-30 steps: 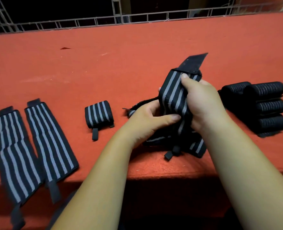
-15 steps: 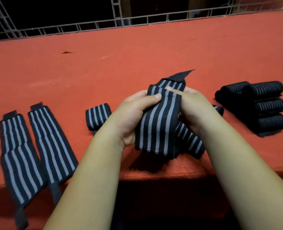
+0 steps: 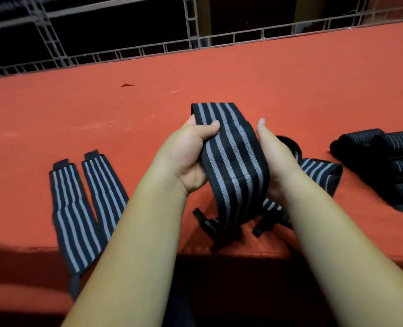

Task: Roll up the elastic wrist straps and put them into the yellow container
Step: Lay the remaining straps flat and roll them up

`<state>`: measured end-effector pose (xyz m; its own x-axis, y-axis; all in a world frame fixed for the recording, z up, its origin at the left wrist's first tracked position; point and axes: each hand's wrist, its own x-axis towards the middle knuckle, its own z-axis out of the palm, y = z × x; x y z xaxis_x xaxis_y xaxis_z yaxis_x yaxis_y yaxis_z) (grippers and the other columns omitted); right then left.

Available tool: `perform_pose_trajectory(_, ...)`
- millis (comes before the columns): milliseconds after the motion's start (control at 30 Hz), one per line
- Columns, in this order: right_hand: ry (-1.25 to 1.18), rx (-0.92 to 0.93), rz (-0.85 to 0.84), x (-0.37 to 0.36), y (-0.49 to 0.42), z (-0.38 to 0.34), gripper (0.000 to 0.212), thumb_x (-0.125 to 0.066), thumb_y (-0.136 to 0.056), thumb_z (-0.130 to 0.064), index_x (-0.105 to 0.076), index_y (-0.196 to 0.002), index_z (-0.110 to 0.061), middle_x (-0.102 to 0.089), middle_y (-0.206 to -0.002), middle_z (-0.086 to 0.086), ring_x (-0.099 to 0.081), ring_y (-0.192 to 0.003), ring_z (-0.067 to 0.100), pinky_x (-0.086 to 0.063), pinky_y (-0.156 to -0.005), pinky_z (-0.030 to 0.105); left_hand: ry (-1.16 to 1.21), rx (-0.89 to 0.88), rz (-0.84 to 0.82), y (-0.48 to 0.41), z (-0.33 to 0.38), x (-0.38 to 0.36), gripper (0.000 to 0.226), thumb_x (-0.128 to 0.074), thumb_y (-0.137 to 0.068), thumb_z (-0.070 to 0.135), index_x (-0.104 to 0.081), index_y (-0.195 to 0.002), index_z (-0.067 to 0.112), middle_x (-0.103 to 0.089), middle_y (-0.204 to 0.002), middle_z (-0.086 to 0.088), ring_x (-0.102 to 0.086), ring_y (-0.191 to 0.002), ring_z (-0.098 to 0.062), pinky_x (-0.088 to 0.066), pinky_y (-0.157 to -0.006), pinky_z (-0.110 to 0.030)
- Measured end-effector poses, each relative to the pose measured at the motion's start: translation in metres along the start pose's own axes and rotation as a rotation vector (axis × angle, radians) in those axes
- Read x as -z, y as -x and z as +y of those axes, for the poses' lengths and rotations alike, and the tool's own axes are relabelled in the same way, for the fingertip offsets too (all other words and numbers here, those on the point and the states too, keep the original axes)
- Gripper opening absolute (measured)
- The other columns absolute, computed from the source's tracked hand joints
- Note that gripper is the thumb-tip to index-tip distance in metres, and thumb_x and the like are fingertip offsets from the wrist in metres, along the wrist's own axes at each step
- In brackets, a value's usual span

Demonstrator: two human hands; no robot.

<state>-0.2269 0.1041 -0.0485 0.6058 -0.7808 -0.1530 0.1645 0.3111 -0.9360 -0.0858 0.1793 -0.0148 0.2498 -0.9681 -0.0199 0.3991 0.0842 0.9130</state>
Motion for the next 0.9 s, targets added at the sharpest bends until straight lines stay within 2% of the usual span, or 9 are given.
perform_pose_trajectory(67, 0.005, -0.013, -0.057, -0.006, -0.002, 0.003, 0.09, -0.025, -0.108, -0.075, -0.09, -0.087, -0.016, -0.082, -0.109, 0.016, -0.081, -0.099, 0.03, -0.063, -0.099, 0.044, -0.031, -0.063, 0.091, -0.002, 0.015, 0.003, 0.033, -0.045, -0.111, 0.001, -0.057, -0.14, 0.01, -0.077, -0.106, -0.021, -0.078, -0.103, -0.041, -0.059, -0.101, -0.063)
perform_pose_trajectory(167, 0.016, -0.044, -0.185, -0.015, -0.001, 0.006, 0.098, -0.034, -0.1, -0.085, -0.08, -0.123, -0.002, -0.069, -0.133, 0.034, -0.063, -0.129, 0.056, -0.042, -0.117, 0.071, -0.107, -0.15, 0.197, -0.002, 0.036, 0.009, 0.037, -0.047, -0.108, -0.002, -0.058, -0.141, 0.01, -0.077, -0.103, -0.015, -0.079, -0.087, -0.028, -0.068, -0.086, -0.049)
perform_pose_trajectory(267, 0.045, -0.041, -0.258, -0.025, 0.004, 0.005, 0.082, -0.047, -0.102, -0.074, -0.077, -0.127, -0.002, -0.072, -0.131, 0.03, -0.069, -0.125, 0.048, -0.051, -0.114, 0.061, -0.136, -0.184, 0.257, -0.001, 0.052, 0.018, 0.038, -0.047, -0.106, -0.003, -0.06, -0.139, 0.011, -0.077, -0.105, -0.014, -0.079, -0.088, -0.026, -0.068, -0.077, -0.042)
perform_pose_trajectory(333, 0.076, 0.009, -0.269, -0.03, 0.008, 0.004, 0.057, -0.059, -0.105, -0.056, -0.081, -0.119, -0.006, -0.08, -0.117, 0.02, -0.078, -0.105, 0.034, -0.064, -0.094, 0.046, -0.142, -0.198, 0.276, -0.001, 0.059, 0.025, 0.037, -0.048, -0.105, -0.001, -0.06, -0.138, 0.01, -0.074, -0.112, -0.016, -0.077, -0.095, -0.029, -0.068, -0.08, -0.045)
perform_pose_trajectory(433, 0.215, 0.089, -0.233, -0.038, 0.007, 0.009, 0.028, -0.065, -0.108, -0.032, -0.081, -0.11, -0.008, -0.083, -0.102, 0.016, -0.08, -0.084, 0.025, -0.062, -0.069, 0.031, -0.138, -0.193, 0.313, 0.0, 0.067, 0.04, 0.037, -0.056, -0.104, 0.007, -0.059, -0.14, 0.008, -0.074, -0.121, -0.019, -0.075, -0.104, -0.033, -0.065, -0.092, -0.055)
perform_pose_trajectory(533, 0.285, 0.102, -0.243, -0.052, 0.011, 0.013, 0.023, -0.064, -0.109, -0.025, -0.078, -0.117, -0.009, -0.083, -0.106, 0.014, -0.08, -0.089, 0.023, -0.062, -0.075, 0.032, -0.098, -0.165, 0.372, 0.003, 0.075, 0.053, 0.043, -0.064, -0.102, 0.018, -0.062, -0.142, 0.005, -0.076, -0.128, -0.02, -0.078, -0.109, -0.034, -0.067, -0.087, -0.052)
perform_pose_trajectory(700, 0.308, 0.039, -0.303, -0.074, 0.025, 0.008, 0.025, -0.062, -0.111, -0.023, -0.073, -0.124, -0.005, -0.083, -0.106, 0.016, -0.081, -0.086, 0.025, -0.064, -0.07, 0.033, -0.223, -0.279, 0.527, 0.011, 0.097, 0.078, 0.029, -0.067, -0.1, 0.018, -0.07, -0.128, 0.011, -0.081, -0.109, -0.007, -0.079, -0.097, -0.024, -0.066, -0.088, -0.046)
perform_pose_trajectory(833, 0.411, -0.009, -0.352, -0.086, 0.033, 0.005, 0.024, -0.069, -0.107, -0.027, -0.073, -0.126, -0.012, -0.082, -0.114, 0.014, -0.08, -0.107, 0.034, -0.062, -0.101, 0.052, -0.315, -0.302, 0.539, 0.027, 0.121, 0.097, 0.024, -0.066, -0.102, 0.013, -0.068, -0.125, 0.018, -0.082, -0.112, -0.004, -0.079, -0.096, -0.021, -0.065, -0.084, -0.042)
perform_pose_trajectory(900, 0.472, -0.021, -0.385, -0.091, 0.04, 0.002, 0.024, -0.068, -0.107, -0.026, -0.073, -0.128, -0.015, -0.082, -0.116, 0.011, -0.079, -0.109, 0.034, -0.061, -0.102, 0.053, -0.382, -0.322, 0.544, 0.035, 0.131, 0.106, 0.025, -0.064, -0.102, 0.014, -0.07, -0.125, 0.021, -0.082, -0.114, -0.003, -0.079, -0.101, -0.022, -0.063, -0.083, -0.04)
